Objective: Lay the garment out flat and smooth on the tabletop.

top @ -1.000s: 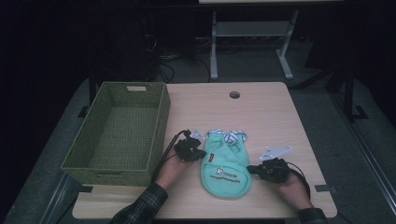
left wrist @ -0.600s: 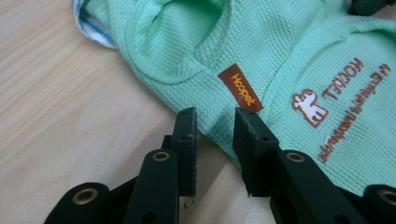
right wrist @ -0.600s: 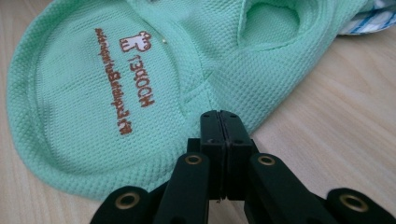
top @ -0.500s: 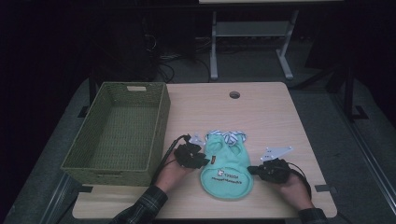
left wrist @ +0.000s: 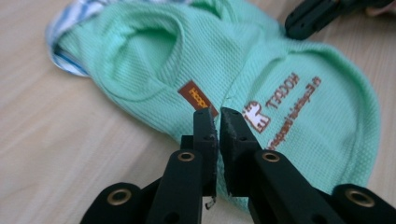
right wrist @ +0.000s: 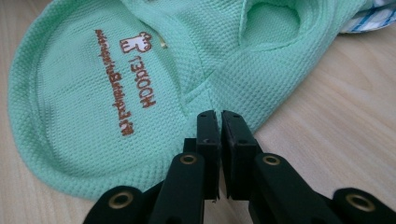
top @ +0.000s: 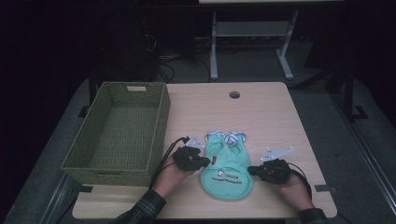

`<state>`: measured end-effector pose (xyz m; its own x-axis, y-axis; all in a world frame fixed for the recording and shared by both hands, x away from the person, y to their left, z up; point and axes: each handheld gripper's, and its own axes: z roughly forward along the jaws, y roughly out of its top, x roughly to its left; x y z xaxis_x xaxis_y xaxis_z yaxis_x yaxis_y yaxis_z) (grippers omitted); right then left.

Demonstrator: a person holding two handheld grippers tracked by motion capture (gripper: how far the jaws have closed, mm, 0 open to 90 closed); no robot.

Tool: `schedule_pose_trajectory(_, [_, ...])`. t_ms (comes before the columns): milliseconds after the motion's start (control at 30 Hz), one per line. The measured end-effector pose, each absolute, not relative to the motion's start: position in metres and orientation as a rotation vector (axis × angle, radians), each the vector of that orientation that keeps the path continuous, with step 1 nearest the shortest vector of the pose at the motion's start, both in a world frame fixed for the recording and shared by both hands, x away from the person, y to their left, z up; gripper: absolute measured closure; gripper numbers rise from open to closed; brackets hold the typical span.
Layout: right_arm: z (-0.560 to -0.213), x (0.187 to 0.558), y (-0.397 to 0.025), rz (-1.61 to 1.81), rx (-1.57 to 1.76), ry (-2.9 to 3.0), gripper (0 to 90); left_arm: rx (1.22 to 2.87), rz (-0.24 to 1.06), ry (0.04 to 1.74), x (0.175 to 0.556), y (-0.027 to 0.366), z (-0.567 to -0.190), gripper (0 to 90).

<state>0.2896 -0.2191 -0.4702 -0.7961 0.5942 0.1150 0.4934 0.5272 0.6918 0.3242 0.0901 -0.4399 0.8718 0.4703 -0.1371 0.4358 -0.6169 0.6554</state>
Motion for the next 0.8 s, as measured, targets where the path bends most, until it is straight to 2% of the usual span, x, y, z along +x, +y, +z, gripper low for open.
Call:
schedule_pose_trajectory(167, [-0.470,0.290,-0.219,1.125,0.945,2.626,83.8,2.366,0.030,0.665,0.328,0.081,-0.459,86.6])
schedule_pose_trajectory(400, [-0.463,0.291,-0.221,1.181,0.957,2.593,75.4,2.371,0.029,0.676,0.326,0.080,-0.458,86.9])
schedule_pose_trajectory(667, [-0.448,0.309,-0.227,1.217,0.976,2.517,75.0,2.405,0.029,0.643,0.328,0.080,-0.457,87.3])
schedule_pose_trajectory(800, [-0.443,0.324,-0.226,1.211,0.981,2.505,78.5,2.402,0.029,0.644,0.328,0.080,-0.457,87.4])
